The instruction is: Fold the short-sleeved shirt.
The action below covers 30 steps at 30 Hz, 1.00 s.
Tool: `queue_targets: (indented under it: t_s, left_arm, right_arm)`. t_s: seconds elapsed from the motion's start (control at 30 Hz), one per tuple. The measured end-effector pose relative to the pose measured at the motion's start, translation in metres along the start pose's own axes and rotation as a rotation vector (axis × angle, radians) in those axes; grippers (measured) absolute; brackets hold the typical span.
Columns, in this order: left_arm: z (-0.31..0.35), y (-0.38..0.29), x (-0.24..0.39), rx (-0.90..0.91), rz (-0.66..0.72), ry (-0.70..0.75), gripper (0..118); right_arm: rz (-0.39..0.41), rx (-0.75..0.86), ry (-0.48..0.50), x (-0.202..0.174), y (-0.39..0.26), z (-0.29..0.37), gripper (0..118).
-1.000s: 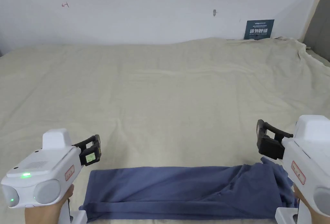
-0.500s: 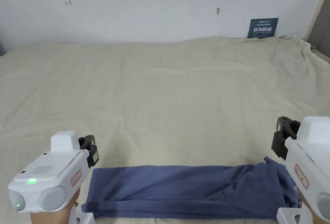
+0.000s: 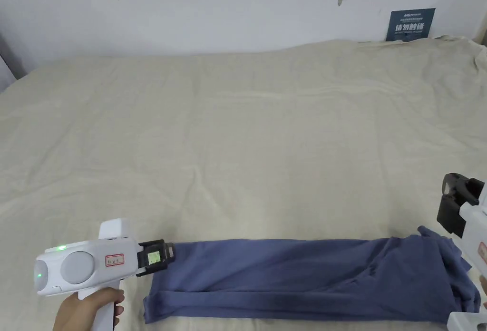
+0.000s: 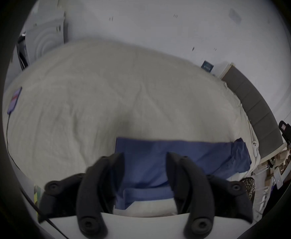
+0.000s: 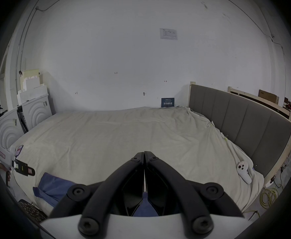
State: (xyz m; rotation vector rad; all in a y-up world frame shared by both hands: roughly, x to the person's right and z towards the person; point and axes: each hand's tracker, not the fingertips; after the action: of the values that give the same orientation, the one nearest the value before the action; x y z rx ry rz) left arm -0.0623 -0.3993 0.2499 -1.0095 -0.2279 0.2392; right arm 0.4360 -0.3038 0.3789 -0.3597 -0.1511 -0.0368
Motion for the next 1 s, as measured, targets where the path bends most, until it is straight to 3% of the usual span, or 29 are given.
queue_targets:
  t_s: [0.1, 0.23, 0.37, 0.43, 0.53, 0.6, 0.73, 1.0]
  left_arm:
    - [-0.018, -0.001, -0.018, -0.071, 0.038, -0.029, 64]
    - [-0.038, -0.001, -0.034, -0.109, 0.065, -0.055, 86]
    - [-0.052, 0.0, -0.045, -0.114, 0.056, -0.097, 87]
    - [-0.056, 0.0, -0.043, -0.127, 0.046, -0.122, 76]
    - [-0.065, 0.002, -0.04, -0.154, 0.041, -0.127, 40]
    - [-0.074, 0.002, -0.038, -0.169, 0.035, -0.128, 36]
    - [-0.082, -0.003, -0.035, -0.174, 0.045, -0.131, 15]
    - [-0.072, -0.005, -0.042, -0.151, 0.041, -0.152, 2]
  right_arm:
    - [-0.012, -0.021, -0.005, 0.001, -0.002, -0.002, 0]
    - [-0.017, -0.045, -0.01, 0.003, -0.006, -0.004, 0]
    - [-0.017, -0.059, -0.02, 0.004, -0.009, -0.005, 0]
    - [-0.018, -0.068, -0.026, 0.004, -0.01, -0.006, 0]
    - [-0.023, -0.077, -0.036, 0.007, -0.011, -0.007, 0]
    - [-0.026, -0.083, -0.039, 0.008, -0.012, -0.007, 0]
    - [-0.021, -0.091, -0.047, 0.011, -0.012, -0.007, 0]
    - [-0.03, -0.098, -0.057, 0.017, -0.012, -0.006, 0]
